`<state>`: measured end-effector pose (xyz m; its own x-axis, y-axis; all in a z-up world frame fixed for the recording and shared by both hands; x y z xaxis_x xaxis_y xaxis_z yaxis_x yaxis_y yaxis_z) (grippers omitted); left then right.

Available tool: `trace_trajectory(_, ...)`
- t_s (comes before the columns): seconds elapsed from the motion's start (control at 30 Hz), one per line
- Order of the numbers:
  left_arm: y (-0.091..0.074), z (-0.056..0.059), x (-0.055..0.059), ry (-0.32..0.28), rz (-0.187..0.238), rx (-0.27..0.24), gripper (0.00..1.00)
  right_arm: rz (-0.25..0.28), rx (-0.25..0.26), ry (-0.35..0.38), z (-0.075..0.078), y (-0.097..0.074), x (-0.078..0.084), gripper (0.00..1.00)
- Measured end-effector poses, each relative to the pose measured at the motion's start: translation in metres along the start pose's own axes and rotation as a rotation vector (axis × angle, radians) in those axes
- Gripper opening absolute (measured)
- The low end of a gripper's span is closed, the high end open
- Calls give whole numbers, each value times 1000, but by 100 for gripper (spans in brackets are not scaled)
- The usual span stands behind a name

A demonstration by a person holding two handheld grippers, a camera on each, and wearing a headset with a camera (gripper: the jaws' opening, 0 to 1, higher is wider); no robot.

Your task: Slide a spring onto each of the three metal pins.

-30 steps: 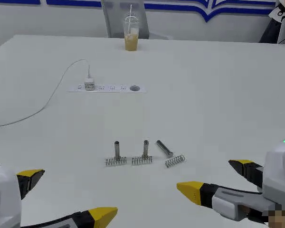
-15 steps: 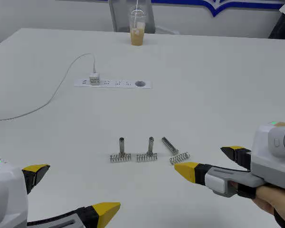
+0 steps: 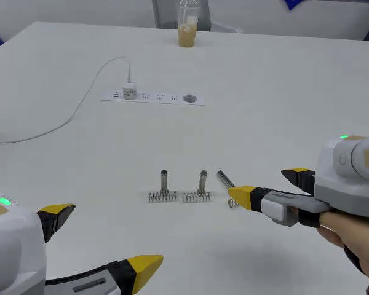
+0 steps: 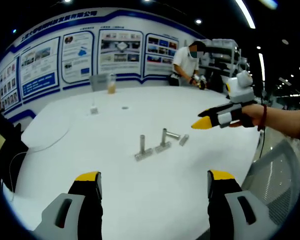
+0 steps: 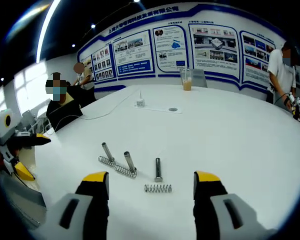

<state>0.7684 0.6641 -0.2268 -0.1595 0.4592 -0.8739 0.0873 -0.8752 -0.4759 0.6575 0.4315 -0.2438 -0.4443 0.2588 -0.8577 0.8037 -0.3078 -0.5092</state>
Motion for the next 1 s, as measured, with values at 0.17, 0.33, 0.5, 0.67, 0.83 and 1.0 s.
trace_trajectory(0.17, 3, -2, 0, 1, 4, -3, 87, -15, -3, -20, 4, 14, -1, 67)
trace_trajectory(0.33, 7, -3, 1, 6, 3, -1, 85, -21, -4, -62, 4, 26, -2, 61)
trace_trajectory(0.5, 9, -3, 2, 13, -2, 4, 85, -31, -17, -78, 3, 41, -1, 56)
trace_trajectory(0.67, 11, -4, 3, 9, -2, 5, 85, -38, -11, -51, 2, 55, -2, 52)
trace_trajectory(0.83, 13, -4, 3, 12, -7, 8, 84, -48, -17, -50, 0, 68, 1, 45)
trace_trajectory(1.0, 14, -4, 4, 12, -12, 9, 83, -69, -22, -73, -1, 83, 7, 35)
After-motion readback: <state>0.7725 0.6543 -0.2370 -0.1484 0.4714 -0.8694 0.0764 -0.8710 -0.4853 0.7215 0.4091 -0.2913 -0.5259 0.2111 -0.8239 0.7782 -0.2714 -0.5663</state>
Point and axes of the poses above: the centre of the closed fingertips' face, and the gripper's own axes: y roughly forward along the fingers, z roughly to its right, x roughly out of its underside, the point moved 4 cm from there along -y, roughly backward along the fingers, and after that the axes turned 2 degrees about x, right-handed, at the moved point
